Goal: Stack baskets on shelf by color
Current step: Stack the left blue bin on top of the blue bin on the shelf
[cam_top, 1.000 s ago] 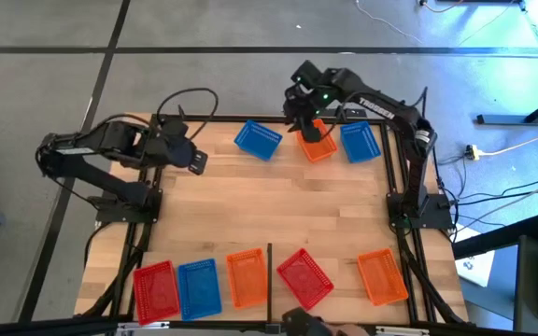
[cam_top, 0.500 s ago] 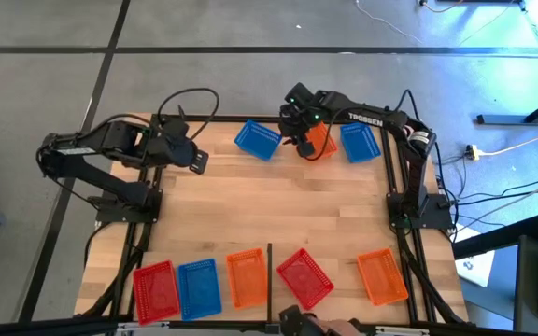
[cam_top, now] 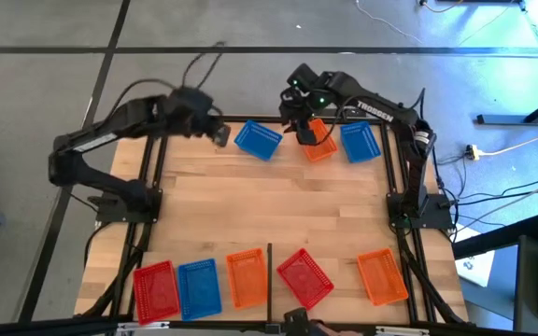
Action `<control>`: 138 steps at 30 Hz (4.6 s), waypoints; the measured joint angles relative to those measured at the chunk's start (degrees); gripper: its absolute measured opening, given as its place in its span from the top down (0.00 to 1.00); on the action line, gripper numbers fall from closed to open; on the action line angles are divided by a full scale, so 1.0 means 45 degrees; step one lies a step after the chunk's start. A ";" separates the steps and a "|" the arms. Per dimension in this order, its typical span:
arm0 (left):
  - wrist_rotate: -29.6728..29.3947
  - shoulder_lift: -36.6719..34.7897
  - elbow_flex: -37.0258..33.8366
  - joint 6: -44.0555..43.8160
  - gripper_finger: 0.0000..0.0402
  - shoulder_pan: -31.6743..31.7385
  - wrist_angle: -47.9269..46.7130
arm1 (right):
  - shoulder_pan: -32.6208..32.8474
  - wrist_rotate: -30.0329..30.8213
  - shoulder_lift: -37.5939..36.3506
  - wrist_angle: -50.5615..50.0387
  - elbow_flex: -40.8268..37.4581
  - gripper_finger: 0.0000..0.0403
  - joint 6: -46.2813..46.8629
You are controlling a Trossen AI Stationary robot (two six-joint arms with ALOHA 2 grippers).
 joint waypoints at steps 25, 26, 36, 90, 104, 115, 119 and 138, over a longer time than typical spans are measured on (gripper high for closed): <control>0.5674 0.6063 -0.0055 0.4777 0.89 0.5753 0.0635 | -0.0022 0.0004 -0.0442 -0.1717 0.5165 0.71 0.2996; 0.5604 0.6201 -0.0051 0.4632 0.89 0.5739 0.0673 | -0.0018 0.0004 -0.0442 -0.1717 0.5165 0.71 0.2997; 0.5077 0.6716 -0.0050 0.5223 0.89 0.5615 0.0706 | -0.0017 0.0018 -0.0442 -0.1651 0.5165 0.71 0.2996; 0.4190 0.8229 -0.0040 0.3746 0.76 0.4939 0.1471 | -0.0007 0.0004 -0.0442 -0.1615 0.5160 0.71 0.3705; 0.4355 0.9163 -0.0050 0.3771 0.76 0.4727 0.1687 | -0.0007 0.0004 -0.0442 -0.1614 0.5160 0.71 0.3715; 0.4349 0.9163 -0.0050 0.4052 0.93 0.4737 0.1119 | -0.0002 0.0005 -0.0442 -0.1610 0.5160 0.71 0.3981; 0.4357 0.9154 -0.0050 0.3998 0.98 0.4735 0.0916 | -0.0002 0.0004 -0.0442 -0.1610 0.5160 0.71 0.3993; 0.3290 0.8023 0.3503 0.4823 1.00 0.4261 -0.3161 | -0.0002 0.0023 -0.0660 -0.1545 0.5248 0.71 0.3656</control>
